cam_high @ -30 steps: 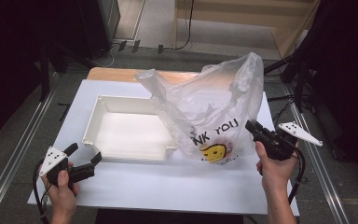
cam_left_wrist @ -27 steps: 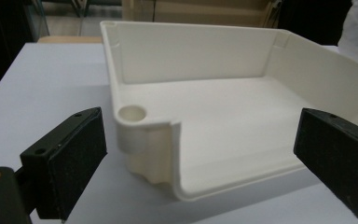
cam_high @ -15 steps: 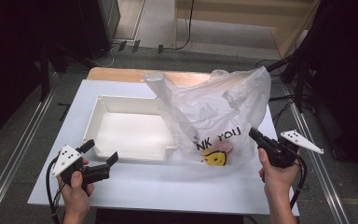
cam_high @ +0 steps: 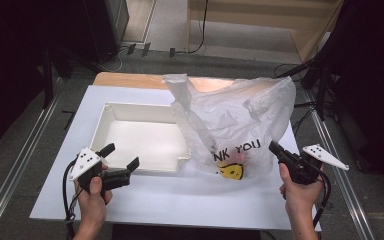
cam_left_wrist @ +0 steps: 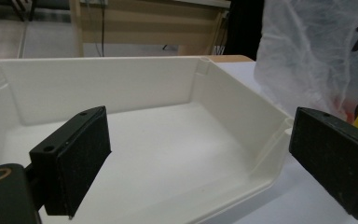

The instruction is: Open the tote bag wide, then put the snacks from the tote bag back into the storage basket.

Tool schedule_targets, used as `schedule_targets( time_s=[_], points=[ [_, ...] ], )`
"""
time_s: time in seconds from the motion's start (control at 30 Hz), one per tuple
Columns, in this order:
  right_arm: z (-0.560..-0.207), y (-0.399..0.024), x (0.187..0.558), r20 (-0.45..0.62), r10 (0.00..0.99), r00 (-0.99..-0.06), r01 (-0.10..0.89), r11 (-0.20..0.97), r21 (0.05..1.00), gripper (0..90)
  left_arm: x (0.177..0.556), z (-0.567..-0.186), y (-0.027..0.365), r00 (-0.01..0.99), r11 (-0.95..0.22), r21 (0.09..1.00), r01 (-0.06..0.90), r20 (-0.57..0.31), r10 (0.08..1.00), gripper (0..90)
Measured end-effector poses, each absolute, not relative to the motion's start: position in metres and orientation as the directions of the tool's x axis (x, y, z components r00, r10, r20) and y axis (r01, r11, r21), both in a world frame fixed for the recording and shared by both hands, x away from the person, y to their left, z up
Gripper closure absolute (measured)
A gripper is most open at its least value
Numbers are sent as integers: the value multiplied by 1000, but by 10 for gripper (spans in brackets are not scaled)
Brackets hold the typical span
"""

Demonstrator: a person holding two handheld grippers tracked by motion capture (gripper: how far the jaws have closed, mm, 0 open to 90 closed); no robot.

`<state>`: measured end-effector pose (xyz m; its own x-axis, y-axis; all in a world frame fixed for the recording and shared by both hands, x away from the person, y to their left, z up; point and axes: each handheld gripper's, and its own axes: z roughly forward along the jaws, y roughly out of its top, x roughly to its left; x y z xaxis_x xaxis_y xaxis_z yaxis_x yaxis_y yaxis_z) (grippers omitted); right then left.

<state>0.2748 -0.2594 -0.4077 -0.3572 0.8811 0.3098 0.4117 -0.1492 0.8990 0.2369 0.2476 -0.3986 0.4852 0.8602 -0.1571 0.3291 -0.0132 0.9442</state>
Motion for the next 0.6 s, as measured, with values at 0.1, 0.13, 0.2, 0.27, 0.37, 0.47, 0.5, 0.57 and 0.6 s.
schedule_targets(
  time_s=[0.1,0.13,0.2,0.27,0.37,0.47,0.5,0.57,0.6],
  points=[
    [-408,-258,273,307,877,-370,407,-144,902,900,241,-394,235,511,-26,944,330,-155,846,55],
    [-408,-258,273,308,876,-371,405,-145,903,900,243,-392,230,521,-34,944,329,-152,840,55],
    [-407,-260,273,319,873,-369,403,-159,901,900,247,-391,219,541,-60,942,331,-137,830,55],
    [-406,-261,272,318,873,-371,402,-158,902,900,252,-388,209,558,-66,941,332,-140,818,55],
    [-406,-263,271,321,872,-370,401,-161,902,900,259,-384,192,587,-87,938,336,-136,798,55],
    [-407,-262,272,321,871,-372,405,-159,900,900,265,-381,178,614,-112,941,319,-115,781,55],
    [-408,-262,272,316,872,-375,404,-153,902,900,267,-380,175,621,-113,943,314,-114,776,55],
    [-410,-262,271,309,872,-379,407,-143,902,900,272,-377,170,630,-96,941,325,-140,764,55],
    [-411,-262,271,296,876,-381,406,-129,905,900,275,-375,169,639,-81,941,329,-159,753,55]
  ],
)
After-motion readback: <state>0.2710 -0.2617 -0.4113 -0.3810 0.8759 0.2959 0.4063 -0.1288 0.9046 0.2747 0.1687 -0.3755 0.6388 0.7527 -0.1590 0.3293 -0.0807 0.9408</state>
